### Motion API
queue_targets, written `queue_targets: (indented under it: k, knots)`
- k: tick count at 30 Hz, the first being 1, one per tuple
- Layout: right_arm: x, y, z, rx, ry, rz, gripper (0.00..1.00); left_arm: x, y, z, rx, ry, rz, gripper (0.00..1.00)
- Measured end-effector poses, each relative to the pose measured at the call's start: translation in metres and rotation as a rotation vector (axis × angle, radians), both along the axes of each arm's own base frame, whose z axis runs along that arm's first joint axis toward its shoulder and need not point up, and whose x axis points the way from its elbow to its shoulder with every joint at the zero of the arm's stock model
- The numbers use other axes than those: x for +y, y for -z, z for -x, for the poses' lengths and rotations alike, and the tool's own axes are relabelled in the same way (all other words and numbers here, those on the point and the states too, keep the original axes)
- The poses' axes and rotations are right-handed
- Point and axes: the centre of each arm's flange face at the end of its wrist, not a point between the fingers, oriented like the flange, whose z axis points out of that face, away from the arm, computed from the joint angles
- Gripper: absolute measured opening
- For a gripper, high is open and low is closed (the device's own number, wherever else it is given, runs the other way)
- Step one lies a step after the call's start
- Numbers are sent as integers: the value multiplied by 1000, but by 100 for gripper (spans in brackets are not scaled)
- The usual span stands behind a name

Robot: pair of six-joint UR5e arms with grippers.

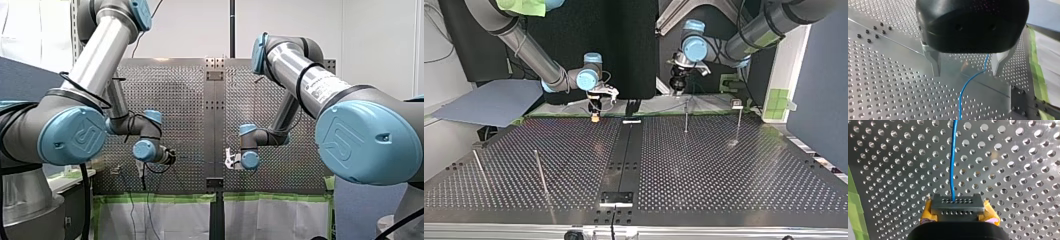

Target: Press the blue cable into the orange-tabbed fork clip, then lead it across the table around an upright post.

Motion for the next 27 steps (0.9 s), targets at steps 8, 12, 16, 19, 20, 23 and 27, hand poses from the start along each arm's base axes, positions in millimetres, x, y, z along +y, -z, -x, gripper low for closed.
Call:
queue_targets:
  k: [8, 12, 16, 19, 20, 23, 27]
  knots:
    - [0, 0, 0, -1, 0, 1, 0, -25, 5, 6, 16, -16, 45, 100]
    - [0, 0, 0, 1, -3, -1, 0, -30, 12, -1, 26, -39, 44, 100]
    - [1, 0, -1, 2, -3, -2, 0, -28, 12, -13, 23, -73, 38, 100]
    - [1, 0, 0, 1, -3, -1, 0, -24, 7, -26, 11, -96, 32, 100]
    - [1, 0, -1, 1, -3, -1, 0, -23, 5, -30, 5, -100, 31, 100]
    - [1, 0, 0, 1, -3, -1, 0, -22, -1, -43, -16, -110, 32, 100]
    - [0, 0, 0, 1, -2, -1, 0, -18, -5, -54, -31, -118, 33, 100]
